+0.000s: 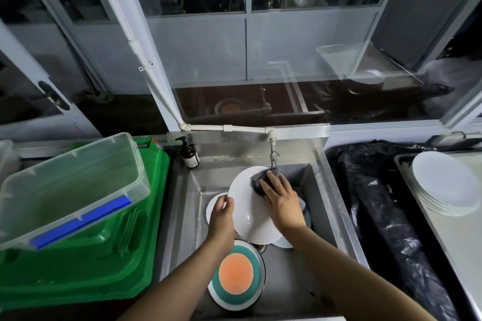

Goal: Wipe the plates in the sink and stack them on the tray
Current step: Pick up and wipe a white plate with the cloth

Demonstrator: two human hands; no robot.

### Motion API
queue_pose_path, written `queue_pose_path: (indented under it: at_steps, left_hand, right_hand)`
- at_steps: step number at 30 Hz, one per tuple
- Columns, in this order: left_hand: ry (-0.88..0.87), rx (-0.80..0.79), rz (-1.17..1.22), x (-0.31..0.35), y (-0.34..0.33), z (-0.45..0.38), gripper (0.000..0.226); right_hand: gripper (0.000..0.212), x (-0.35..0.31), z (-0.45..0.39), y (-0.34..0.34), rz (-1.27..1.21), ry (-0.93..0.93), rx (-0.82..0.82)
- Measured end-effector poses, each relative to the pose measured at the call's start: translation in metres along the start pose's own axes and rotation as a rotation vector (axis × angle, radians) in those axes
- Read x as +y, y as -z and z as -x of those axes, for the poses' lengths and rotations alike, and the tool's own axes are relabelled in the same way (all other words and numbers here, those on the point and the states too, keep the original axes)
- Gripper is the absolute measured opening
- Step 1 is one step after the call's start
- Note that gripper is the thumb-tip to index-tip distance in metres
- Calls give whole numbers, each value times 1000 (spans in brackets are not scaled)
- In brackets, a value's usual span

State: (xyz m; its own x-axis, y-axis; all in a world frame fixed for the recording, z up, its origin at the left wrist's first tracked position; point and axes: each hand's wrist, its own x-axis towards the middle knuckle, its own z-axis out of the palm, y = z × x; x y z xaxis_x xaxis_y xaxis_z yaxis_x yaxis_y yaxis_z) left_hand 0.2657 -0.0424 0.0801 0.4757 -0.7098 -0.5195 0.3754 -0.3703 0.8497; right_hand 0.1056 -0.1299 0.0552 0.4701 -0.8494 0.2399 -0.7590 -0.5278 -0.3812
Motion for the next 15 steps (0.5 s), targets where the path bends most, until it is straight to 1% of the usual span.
queue_pose_path:
  at_steps: [2, 3, 5, 7, 9, 10, 12, 14, 15]
  left_hand:
    - [-35, 6, -53, 3, -4, 7, 27]
    - [-61, 29, -80, 6, -7, 11, 22]
    - [-97, 48, -53, 11, -15, 18, 19]
    - [-97, 62, 7, 15, -20, 22, 21]
    - [-100, 65, 26, 15, -20, 24, 22]
    - [-94, 60, 21, 13, -18, 25, 22]
    - [-73, 74, 16, 5, -11, 24, 22]
    - [-57, 105, 19, -6, -3, 20, 25]
    - [-43, 118, 17, -10, 0, 19, 27]
  right_hand:
    - [44, -2, 1, 0, -32, -45, 23]
    - [42, -7, 3, 0, -70, -19, 48]
    - [47, -24, 13, -2, -125, 127, 77]
    - [50, -44, 28, -10, -148, 238, 45]
    - [58, -56, 42, -22, -141, 208, 23]
    - [63, -56, 45, -26, -148, 187, 17]
    - [66, -42, 45, -31, -156, 250, -24]
    - [59, -24, 41, -34, -122, 314, -51]
    - [53, -16, 39, -33, -114, 275, -37]
